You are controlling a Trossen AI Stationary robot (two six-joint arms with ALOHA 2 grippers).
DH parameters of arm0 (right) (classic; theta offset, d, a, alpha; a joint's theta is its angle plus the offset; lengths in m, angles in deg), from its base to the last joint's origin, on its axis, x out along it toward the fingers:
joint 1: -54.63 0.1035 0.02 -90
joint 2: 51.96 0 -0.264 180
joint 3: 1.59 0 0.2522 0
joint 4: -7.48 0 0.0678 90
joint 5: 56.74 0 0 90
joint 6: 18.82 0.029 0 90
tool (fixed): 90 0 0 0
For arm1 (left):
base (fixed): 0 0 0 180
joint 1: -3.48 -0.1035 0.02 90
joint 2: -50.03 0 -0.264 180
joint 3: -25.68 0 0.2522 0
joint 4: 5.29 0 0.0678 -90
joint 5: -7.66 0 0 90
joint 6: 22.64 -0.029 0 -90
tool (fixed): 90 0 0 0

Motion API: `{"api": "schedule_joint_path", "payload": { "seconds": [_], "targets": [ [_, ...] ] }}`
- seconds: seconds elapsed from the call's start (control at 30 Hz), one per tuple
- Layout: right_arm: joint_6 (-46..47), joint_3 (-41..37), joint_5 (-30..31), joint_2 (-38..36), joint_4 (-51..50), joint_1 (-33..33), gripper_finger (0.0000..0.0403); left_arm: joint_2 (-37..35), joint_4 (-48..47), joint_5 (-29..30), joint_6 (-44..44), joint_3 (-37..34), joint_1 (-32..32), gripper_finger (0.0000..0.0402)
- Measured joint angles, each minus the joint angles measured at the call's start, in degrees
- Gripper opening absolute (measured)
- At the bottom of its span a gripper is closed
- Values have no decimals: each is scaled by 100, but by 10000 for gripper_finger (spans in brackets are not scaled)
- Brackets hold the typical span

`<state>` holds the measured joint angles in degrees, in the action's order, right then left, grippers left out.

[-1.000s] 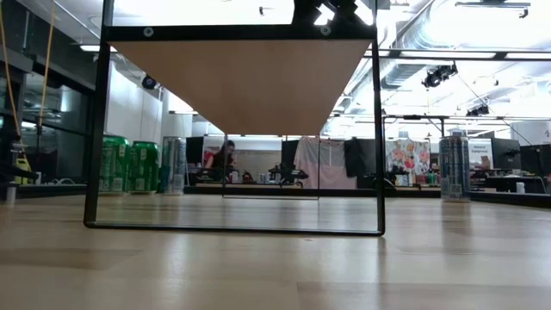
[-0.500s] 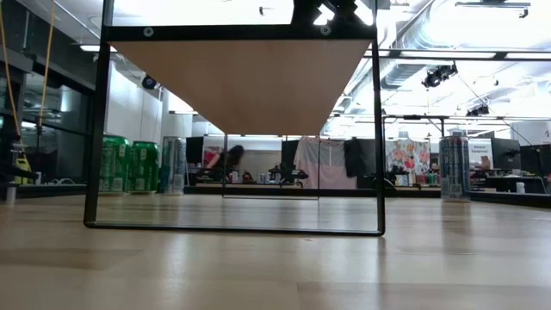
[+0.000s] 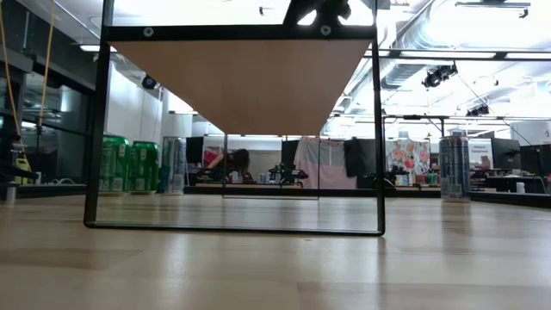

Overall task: Place canned beverage on shelf
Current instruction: Put the top red soda can on the shelf

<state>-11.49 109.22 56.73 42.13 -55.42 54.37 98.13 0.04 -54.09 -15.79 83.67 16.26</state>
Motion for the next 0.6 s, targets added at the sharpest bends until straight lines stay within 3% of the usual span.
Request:
{"api": "schedule_joint_path", "payload": {
  "seconds": [0.27,0.43,0.6],
  "targets": [
    [-1067,1001,-1958,-46,-1026,-671,394,0,0,0,55,0,2,348],
    [-615,1498,-1985,-62,-1313,-998,394,-1,0,2,57,0,1,348],
    [-1091,1655,-1873,-62,-1455,-1182,394,0,-2,2,55,0,2,348]
  ]
}}
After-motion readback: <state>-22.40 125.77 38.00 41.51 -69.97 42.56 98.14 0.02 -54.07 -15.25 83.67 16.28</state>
